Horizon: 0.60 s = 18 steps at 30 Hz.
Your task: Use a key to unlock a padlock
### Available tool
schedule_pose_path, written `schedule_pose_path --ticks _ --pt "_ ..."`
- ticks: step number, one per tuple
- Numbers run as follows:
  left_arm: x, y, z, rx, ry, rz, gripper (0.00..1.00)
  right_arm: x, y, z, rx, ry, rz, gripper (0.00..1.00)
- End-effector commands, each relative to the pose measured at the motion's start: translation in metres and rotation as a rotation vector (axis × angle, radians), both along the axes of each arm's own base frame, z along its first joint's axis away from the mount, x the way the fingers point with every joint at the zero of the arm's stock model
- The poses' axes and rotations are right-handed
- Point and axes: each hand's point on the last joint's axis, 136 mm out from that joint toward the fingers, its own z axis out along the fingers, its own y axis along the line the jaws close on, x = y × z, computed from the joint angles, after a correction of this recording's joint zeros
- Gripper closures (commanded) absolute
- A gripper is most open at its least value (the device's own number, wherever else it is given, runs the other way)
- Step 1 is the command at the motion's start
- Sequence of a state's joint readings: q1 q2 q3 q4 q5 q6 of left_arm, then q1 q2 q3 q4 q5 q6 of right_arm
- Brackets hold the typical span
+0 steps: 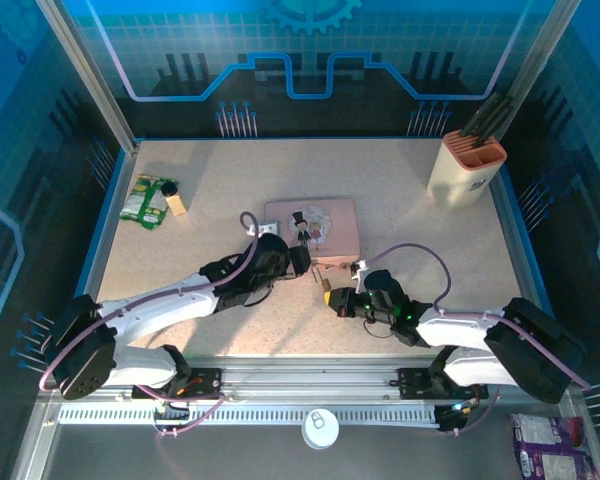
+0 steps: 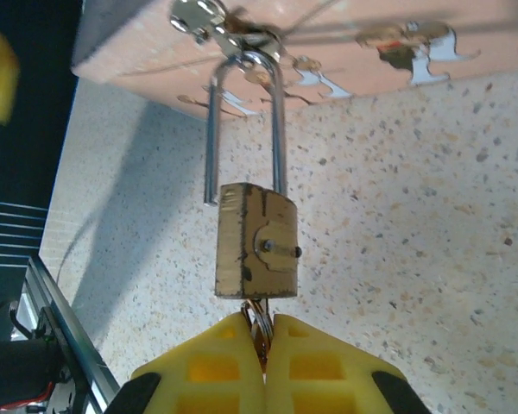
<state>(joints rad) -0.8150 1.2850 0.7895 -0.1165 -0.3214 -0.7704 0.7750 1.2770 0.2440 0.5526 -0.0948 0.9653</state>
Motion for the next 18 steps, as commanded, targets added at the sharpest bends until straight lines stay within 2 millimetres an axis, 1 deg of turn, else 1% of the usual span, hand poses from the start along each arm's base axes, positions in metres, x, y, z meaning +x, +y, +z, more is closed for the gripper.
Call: schedule_pose_path --ticks 1,5,8,11,13,16,18 --pt "-0.006 0.024 -0.001 0.234 -0.019 -0.072 0.29 0.011 -0.003 -0.005 0.055 0.05 -0.048 1.0" --pt "0.001 0.032 0.005 0.301 -0.035 -0.077 0.27 0.014 -0.004 -0.018 0.064 0.099 -0.059 1.0" --pt "0.008 0.036 0.004 0.327 -0.033 -0.083 0.24 0.014 0.0 -0.023 0.071 0.111 -0.054 0.95" --pt "0.015 0.039 0.0 0.32 -0.019 -0.083 0.23 0.015 -0.003 -0.027 0.054 0.115 -0.067 0.85" --pt "0.019 0.041 -0.003 0.31 -0.009 -0.08 0.22 0.016 -0.005 -0.026 0.029 0.104 -0.069 0.77" --pt "0.025 0.046 -0.008 0.297 0.008 -0.07 0.21 0.016 -0.012 -0.021 -0.022 0.078 -0.073 0.67" --pt "0.03 0.049 -0.012 0.272 0.02 -0.066 0.21 0.017 -0.018 -0.017 -0.069 0.049 -0.069 0.63"
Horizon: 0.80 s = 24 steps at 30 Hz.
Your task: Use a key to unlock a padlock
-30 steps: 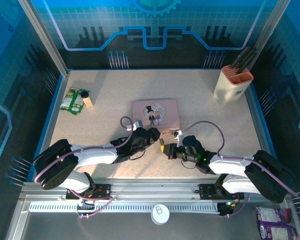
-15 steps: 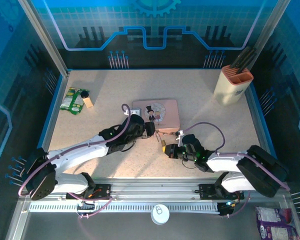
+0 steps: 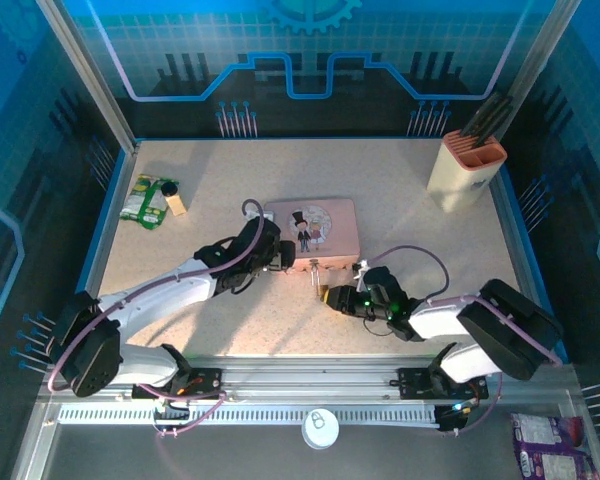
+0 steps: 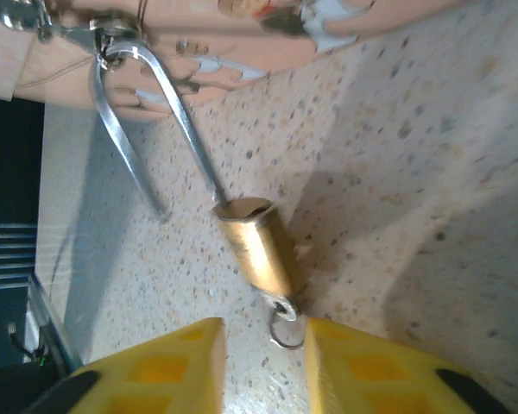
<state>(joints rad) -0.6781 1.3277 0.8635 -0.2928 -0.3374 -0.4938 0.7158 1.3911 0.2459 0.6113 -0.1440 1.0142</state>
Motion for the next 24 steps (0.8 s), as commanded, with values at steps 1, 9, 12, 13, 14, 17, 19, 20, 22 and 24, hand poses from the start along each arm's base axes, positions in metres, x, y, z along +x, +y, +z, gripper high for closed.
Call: schedule_pose_path --ticks 1,9,12,13,14,17,19,20,22,24 --pt "0.01 0.001 0.001 -0.028 0.012 -0.02 0.21 0.008 -0.015 0.007 -0.109 -0.056 -0.017 0.61" --pt "0.03 -0.003 -0.016 -0.086 0.053 -0.071 0.19 0.012 -0.031 0.049 -0.254 -0.27 0.096 0.51" --pt "0.038 -0.004 -0.025 -0.108 0.069 -0.069 0.19 0.019 -0.023 0.057 -0.23 -0.294 0.15 0.49" --pt "0.039 -0.005 -0.028 -0.116 0.076 -0.068 0.19 0.022 -0.02 0.059 -0.218 -0.298 0.167 0.49" --pt "0.04 -0.006 -0.03 -0.121 0.08 -0.069 0.19 0.025 -0.017 0.06 -0.214 -0.298 0.177 0.48" --pt "0.04 -0.006 -0.038 -0.117 0.1 -0.061 0.19 0.035 -0.008 0.06 -0.207 -0.293 0.211 0.46" --pt "0.037 -0.002 -0.046 -0.105 0.113 -0.046 0.19 0.042 -0.002 0.059 -0.202 -0.291 0.234 0.45" --pt "0.035 0.0 -0.048 -0.103 0.117 -0.039 0.19 0.046 0.0 0.059 -0.198 -0.287 0.24 0.45" --pt "0.03 0.006 -0.053 -0.096 0.121 -0.019 0.19 0.054 0.003 0.056 -0.193 -0.276 0.252 0.45" --pt "0.024 0.011 -0.06 -0.095 0.129 -0.003 0.2 0.061 0.003 0.053 -0.195 -0.261 0.258 0.45"
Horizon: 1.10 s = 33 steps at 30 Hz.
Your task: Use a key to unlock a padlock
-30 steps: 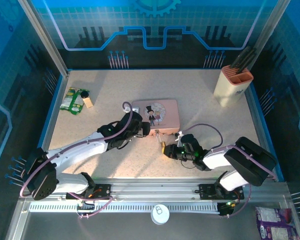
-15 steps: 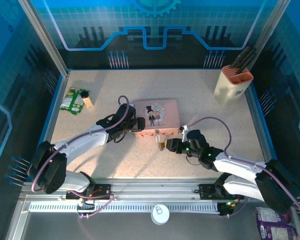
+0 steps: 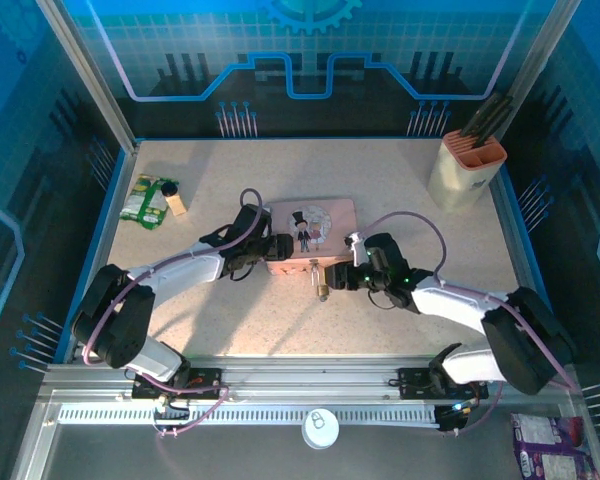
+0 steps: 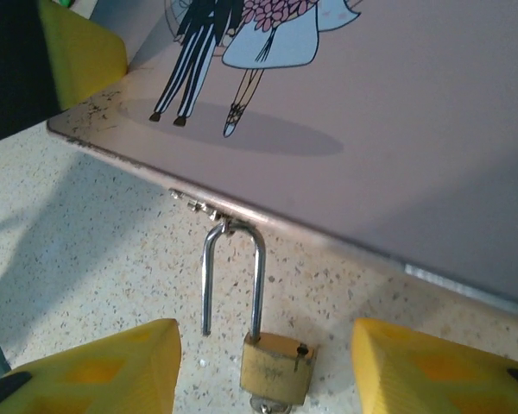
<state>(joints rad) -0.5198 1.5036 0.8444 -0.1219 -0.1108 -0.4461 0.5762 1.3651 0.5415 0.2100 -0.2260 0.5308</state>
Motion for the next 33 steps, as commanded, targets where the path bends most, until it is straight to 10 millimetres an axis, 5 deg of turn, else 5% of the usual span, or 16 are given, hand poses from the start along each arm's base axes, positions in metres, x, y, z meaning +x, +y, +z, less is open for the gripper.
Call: schedule_pose_path --ticks 1,10,23,33 --pt "-0.013 0.01 -0.015 0.006 0.032 0.026 0.2 0.013 0.008 0.007 0.023 -0.017 0.054 0.45" --pt "-0.047 0.006 -0.04 0.022 0.078 0.025 0.23 0.05 0.007 0.011 0.033 -0.042 0.061 0.45" --pt "-0.056 0.012 -0.035 0.007 0.039 0.107 0.25 0.02 0.005 0.01 0.241 -0.056 -0.001 0.54" --pt "-0.057 0.012 -0.037 -0.006 0.043 0.114 0.24 0.017 0.024 -0.014 0.287 -0.002 0.023 0.62"
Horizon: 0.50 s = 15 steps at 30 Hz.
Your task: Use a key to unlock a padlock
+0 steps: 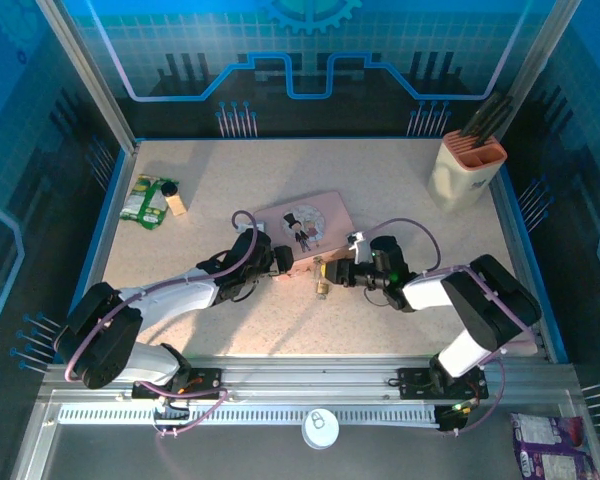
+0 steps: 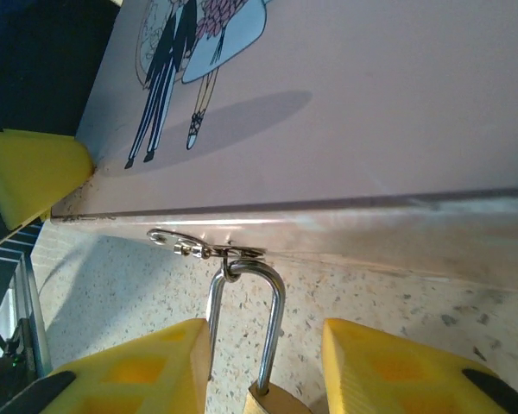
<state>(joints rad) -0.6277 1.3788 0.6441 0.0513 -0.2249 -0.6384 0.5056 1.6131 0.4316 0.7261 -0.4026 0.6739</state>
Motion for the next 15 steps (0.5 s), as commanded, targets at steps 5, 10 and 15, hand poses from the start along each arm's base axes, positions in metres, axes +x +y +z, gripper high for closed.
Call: schedule_pose_path --ticks 5,10,15 --pt "-0.027 0.017 -0.034 0.088 0.12 0.002 0.24 0.004 0.017 0.001 0.05 -0.02 0.012 0.64" --pt "-0.027 0.018 -0.032 0.087 0.118 0.004 0.24 0.003 0.019 -0.005 0.039 -0.01 0.012 0.67" --pt "-0.027 0.017 -0.031 0.078 0.114 0.009 0.25 0.002 0.021 -0.009 0.03 -0.009 0.009 0.71"
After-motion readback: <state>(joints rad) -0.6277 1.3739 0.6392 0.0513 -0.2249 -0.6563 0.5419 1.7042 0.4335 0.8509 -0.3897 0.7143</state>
